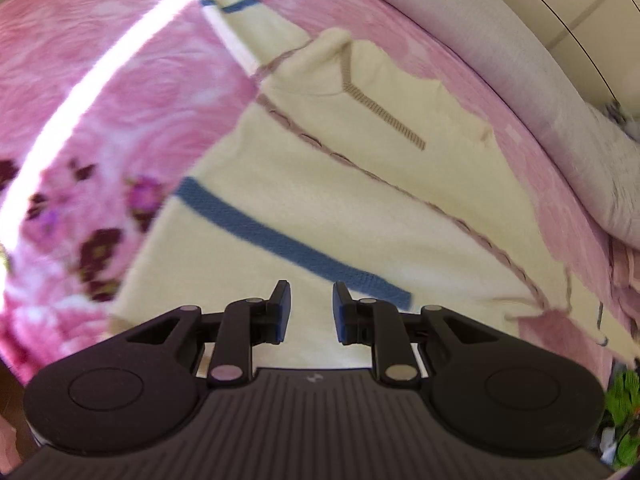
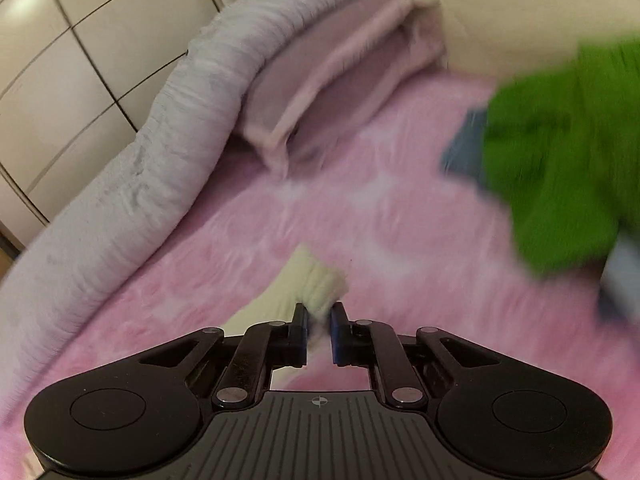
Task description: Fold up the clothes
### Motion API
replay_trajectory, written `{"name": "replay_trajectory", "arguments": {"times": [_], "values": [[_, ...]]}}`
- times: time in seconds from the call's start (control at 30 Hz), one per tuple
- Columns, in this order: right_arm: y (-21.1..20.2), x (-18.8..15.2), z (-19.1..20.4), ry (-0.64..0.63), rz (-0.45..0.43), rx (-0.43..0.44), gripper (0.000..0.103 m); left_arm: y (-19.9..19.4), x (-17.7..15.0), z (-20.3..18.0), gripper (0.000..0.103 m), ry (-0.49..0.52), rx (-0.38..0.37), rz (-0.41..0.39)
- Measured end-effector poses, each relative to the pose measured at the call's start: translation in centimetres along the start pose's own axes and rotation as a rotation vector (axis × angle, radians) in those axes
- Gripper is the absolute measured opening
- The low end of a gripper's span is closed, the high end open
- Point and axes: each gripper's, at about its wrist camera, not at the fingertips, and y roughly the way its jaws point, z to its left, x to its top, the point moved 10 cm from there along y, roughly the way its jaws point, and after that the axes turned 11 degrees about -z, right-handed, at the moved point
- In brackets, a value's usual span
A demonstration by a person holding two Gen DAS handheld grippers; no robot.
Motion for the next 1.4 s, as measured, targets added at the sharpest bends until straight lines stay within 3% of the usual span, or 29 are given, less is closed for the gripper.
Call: {"name": "replay_trajectory", "arguments": {"times": [0.2, 0.3, 0.43, 0.5, 0.6, 0.8, 0.9, 1.0, 1.07, 1.1, 1.13, 1.2, 1.27, 1.37, 1.4], "values": [[1.1, 3.1, -7.1, -0.001, -0.040, -0.165, 0.011, 2.8, -0.8, -3.5, 0.017, 0.064, -0.057, 0.062], [2.4, -0.8, -10.4, 0.078, 0.142, -0.257, 0.028, 3.8, -0.2, -3.5, 0.019, 0.048, -0.064, 0.079], [-0.2, -4.7, -11.8, 0.122, 0.135, -0.336, 0.060, 4.7, 3.9, -0.5, 0.030, -0.007, -0.031, 0.049], [-2.1, -6.6, -11.5, 0.161, 0.138, -0.331, 0.062, 5.4, 7.4, 1.9, 0.031, -0.044, -0.002, 0.004], [-4.3, -9.3, -9.5, 0.212, 0.168, -0.300, 0.062, 6.9, 13.8, 5.9, 0.040, -0.097, 0.040, -0.084], [-7.6, -14.5, -2.7, 0.261, 0.223, -0.254, 0.062, 11.0, 26.6, 13.0, 0.042, -0.280, 0.066, -0.269], [-9.2, -17.1, 0.9, 0.280, 0.250, -0.233, 0.062, 13.6, 31.6, 15.7, 0.042, -0.340, 0.091, -0.329], [-10.8, -19.6, 4.5, 0.299, 0.277, -0.212, 0.062, 16.9, 34.7, 17.7, 0.042, -0.360, 0.107, -0.330], [-11.9, -21.2, 6.8, 0.312, 0.295, -0.198, 0.062, 19.1, 35.2, 18.3, 0.038, -0.361, 0.122, -0.292], [-12.0, -21.8, 7.5, 0.314, 0.300, -0.200, 0.062, 20.1, 35.3, 18.5, 0.019, -0.359, 0.123, -0.275], [-12.1, -22.2, 8.0, 0.313, 0.307, -0.207, 0.062, 20.4, 35.7, 18.1, 0.004, -0.329, 0.102, -0.280], [-12.2, -23.1, 9.0, 0.311, 0.318, -0.219, 0.062, 20.0, 37.2, 16.5, 0.003, -0.229, 0.031, -0.330], [-12.4, -23.2, 9.6, 0.309, 0.311, -0.218, 0.062, 16.9, 38.9, 13.9, 0.003, -0.067, -0.063, -0.463], [-12.9, -22.8, 10.7, 0.297, 0.304, -0.202, 0.062, 12.5, 39.9, 12.1, 0.004, 0.095, -0.126, -0.609], [-13.1, -22.7, 11.0, 0.291, 0.303, -0.197, 0.062, 12.6, 39.3, 12.9, 0.005, 0.122, -0.086, -0.595]]}}
